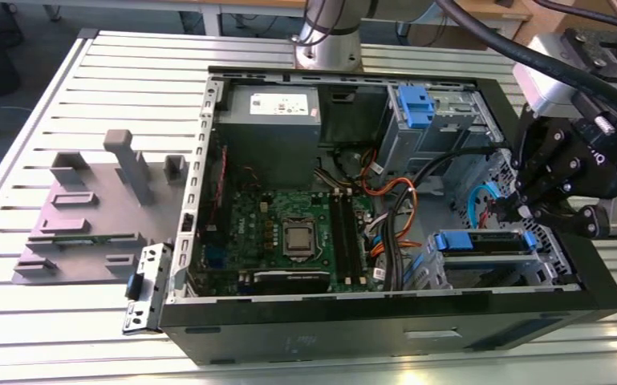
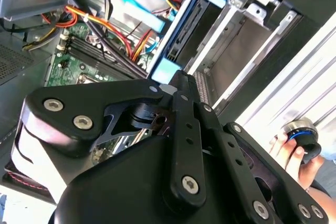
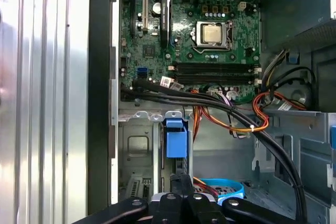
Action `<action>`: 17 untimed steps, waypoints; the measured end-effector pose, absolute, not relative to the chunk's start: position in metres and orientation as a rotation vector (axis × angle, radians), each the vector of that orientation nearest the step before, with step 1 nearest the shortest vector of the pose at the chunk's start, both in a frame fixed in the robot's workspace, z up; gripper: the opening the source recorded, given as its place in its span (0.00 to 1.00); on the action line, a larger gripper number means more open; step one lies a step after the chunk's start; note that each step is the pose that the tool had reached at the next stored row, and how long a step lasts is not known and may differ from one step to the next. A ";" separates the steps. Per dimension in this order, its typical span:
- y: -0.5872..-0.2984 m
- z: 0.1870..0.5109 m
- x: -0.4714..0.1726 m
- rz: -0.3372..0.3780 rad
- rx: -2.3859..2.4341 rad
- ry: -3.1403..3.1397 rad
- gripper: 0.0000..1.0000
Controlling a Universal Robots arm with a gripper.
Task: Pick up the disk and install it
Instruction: 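Insert the disk into the insertion slot, then insert the first disk wire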
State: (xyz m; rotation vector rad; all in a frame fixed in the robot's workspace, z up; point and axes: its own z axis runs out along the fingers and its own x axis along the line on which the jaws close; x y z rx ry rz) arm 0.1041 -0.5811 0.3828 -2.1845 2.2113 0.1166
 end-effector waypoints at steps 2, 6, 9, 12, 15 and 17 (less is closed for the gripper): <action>-0.581 0.382 0.107 0.117 -2.184 2.211 0.11; -0.581 0.381 0.112 0.117 -2.185 2.211 0.11; -0.581 0.380 0.113 0.117 -2.184 2.211 0.11; -0.581 0.380 0.113 0.117 -2.185 2.211 0.11; -0.581 0.380 0.113 0.117 -2.184 2.211 0.11; -0.581 0.380 0.113 0.117 -2.184 2.211 0.11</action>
